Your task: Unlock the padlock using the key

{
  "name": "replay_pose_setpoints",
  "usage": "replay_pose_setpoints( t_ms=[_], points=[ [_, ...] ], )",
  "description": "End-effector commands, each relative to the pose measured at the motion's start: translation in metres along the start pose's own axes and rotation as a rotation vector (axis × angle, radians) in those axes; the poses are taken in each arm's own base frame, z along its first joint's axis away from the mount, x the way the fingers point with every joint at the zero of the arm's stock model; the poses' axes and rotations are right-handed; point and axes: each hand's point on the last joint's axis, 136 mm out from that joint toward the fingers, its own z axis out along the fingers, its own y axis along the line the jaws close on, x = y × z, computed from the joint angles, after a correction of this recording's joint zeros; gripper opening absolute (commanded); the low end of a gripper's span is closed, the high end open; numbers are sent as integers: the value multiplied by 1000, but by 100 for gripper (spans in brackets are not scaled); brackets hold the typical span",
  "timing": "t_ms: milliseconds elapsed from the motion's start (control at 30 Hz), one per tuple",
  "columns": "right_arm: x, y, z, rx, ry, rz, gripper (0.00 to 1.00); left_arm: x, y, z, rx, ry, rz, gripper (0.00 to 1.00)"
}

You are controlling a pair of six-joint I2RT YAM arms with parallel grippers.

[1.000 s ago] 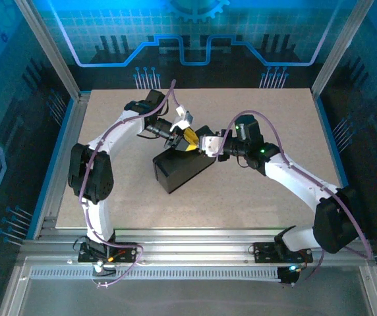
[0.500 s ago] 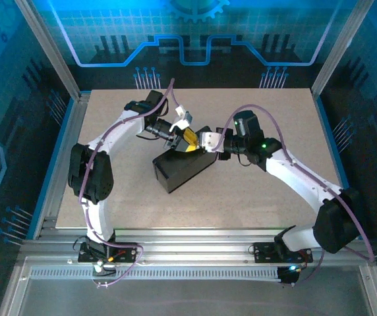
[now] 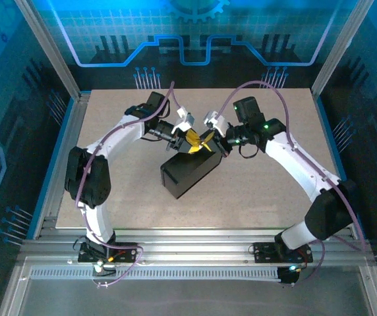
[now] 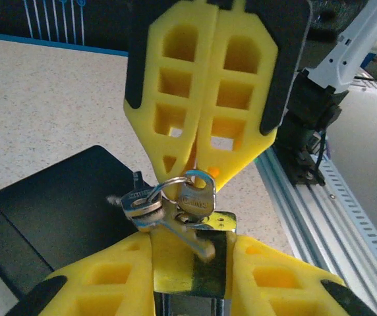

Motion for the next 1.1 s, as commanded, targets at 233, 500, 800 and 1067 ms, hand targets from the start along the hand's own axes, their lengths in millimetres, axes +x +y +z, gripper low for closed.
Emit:
replay_pose_setpoints(
  t_ms=[233, 500, 800, 1067],
  points=[
    [-19, 39, 4, -282, 23, 461, 0, -10, 21, 8, -121, 23, 151, 8],
    [-10, 18, -25, -212, -13, 329, 18, -3, 4, 8, -11, 32, 94, 7],
    [-5, 20, -42, -188, -56, -71, 35, 1, 4, 5, 18, 17, 55, 7],
    [-7, 5, -30, -30, -170, -490, 39, 1, 6, 6, 29, 9, 46, 7]
  ],
)
